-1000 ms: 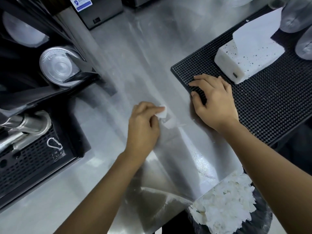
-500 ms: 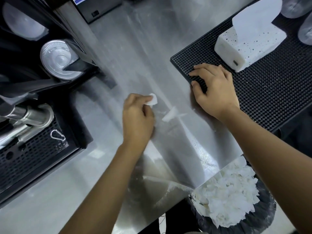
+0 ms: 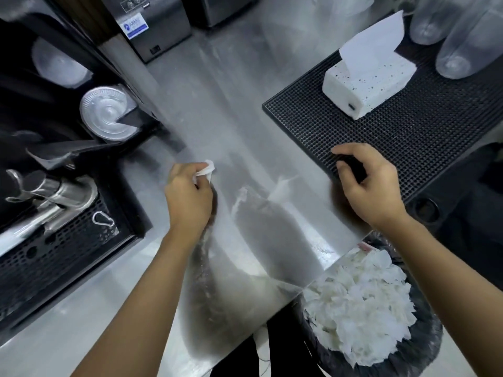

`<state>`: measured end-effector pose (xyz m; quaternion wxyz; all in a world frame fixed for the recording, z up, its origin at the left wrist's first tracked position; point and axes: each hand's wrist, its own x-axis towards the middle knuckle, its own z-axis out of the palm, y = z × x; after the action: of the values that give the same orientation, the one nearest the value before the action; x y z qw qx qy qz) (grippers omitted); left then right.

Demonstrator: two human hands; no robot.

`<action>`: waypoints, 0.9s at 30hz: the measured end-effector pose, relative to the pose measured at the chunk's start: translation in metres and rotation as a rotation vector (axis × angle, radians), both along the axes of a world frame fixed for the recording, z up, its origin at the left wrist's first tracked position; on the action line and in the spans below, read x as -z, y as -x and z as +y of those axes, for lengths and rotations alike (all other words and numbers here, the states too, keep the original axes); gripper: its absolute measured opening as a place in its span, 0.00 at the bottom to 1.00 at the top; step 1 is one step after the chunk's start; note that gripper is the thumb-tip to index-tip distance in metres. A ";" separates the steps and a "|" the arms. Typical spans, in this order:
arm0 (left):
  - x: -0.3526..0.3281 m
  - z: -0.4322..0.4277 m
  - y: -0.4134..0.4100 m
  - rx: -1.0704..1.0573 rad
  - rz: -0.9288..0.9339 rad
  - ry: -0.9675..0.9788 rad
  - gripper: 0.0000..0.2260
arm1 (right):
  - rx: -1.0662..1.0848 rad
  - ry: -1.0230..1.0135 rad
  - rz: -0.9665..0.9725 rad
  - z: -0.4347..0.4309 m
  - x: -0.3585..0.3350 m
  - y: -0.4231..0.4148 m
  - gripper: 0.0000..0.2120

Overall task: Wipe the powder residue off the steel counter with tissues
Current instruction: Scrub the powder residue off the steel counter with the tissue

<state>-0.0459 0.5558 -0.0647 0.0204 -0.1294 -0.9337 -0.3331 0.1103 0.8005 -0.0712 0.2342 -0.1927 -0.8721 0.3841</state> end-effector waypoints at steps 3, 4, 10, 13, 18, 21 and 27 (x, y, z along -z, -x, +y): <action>0.004 0.020 -0.033 0.094 0.037 -0.056 0.10 | 0.020 -0.030 0.004 0.003 0.002 0.001 0.11; 0.006 0.027 -0.046 0.129 0.055 -0.068 0.10 | 0.022 -0.045 -0.005 0.003 0.002 0.003 0.11; -0.002 0.051 -0.079 0.353 -0.098 -0.116 0.14 | 0.030 -0.037 0.028 0.004 0.003 0.004 0.11; -0.012 0.048 -0.040 0.162 -0.011 -0.105 0.13 | 0.030 -0.013 0.022 0.004 0.004 0.005 0.11; -0.009 0.038 -0.041 0.130 -0.037 0.020 0.11 | 0.111 0.110 0.114 0.002 0.001 -0.001 0.10; -0.002 0.044 -0.082 0.204 -0.038 -0.015 0.09 | 0.302 0.263 0.229 -0.007 -0.006 -0.022 0.09; 0.003 0.078 -0.168 0.512 -0.074 -0.090 0.12 | 0.622 0.434 0.262 -0.049 -0.011 -0.114 0.08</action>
<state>0.1226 0.6334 -0.0680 -0.0930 -0.3480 -0.8550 -0.3731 0.2241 0.7511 -0.0597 0.4022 -0.4418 -0.6335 0.4917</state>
